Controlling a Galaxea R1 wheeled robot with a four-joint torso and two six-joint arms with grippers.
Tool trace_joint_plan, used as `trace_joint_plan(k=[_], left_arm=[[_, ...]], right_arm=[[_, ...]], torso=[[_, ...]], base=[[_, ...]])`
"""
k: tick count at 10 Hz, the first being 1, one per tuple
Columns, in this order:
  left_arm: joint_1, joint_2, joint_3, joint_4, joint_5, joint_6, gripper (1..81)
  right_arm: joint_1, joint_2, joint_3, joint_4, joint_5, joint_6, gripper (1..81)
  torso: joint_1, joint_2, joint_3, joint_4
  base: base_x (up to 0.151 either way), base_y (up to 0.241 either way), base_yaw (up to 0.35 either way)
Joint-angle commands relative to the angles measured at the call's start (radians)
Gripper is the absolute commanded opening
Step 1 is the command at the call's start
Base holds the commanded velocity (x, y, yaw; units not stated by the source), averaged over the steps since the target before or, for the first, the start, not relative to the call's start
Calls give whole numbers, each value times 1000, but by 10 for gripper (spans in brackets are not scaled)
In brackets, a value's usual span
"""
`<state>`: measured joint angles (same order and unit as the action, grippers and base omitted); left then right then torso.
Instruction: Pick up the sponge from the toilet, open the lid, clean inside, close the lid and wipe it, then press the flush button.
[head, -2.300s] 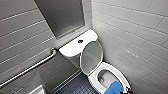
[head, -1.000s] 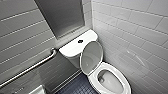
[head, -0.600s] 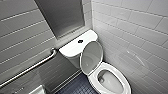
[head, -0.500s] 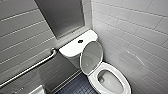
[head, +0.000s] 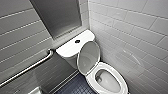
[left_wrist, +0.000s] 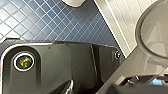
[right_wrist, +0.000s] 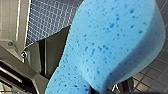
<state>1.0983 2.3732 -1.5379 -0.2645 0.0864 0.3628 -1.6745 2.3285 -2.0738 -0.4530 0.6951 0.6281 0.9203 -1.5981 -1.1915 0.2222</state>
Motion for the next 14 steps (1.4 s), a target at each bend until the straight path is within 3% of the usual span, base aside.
trace_joint_plan(k=[1, 5, 8, 11, 14], left_arm=[[-174, -103, 96, -165, 88, -42, 811], [-326, -78, 70, -332, 75, -76, 811], [-435, -14, 5, -464, 9, -237, 811], [-504, 12, -41, -472, -48, -416, 811], [-590, -9, -61, -470, -60, -521, 811]], right_arm=[[-84, 44, -100, -75, 32, 4, 10], [-155, 174, -329, -69, 34, 8, 10], [-190, 238, -391, -70, 38, 28, 10], [-216, 257, -399, -73, 63, 28, 10], [-216, 300, -451, -73, 61, 28, 10]], torso=[[0, 0, 0, 1], [0, 0, 0, -3], [0, 0, 0, -3], [0, 0, 0, -3], [0, 0, 0, -3]], base=[[0, 0, 0], [0, 0, 0], [0, 0, 0], [0, 0, 0], [0, 0, 0]])
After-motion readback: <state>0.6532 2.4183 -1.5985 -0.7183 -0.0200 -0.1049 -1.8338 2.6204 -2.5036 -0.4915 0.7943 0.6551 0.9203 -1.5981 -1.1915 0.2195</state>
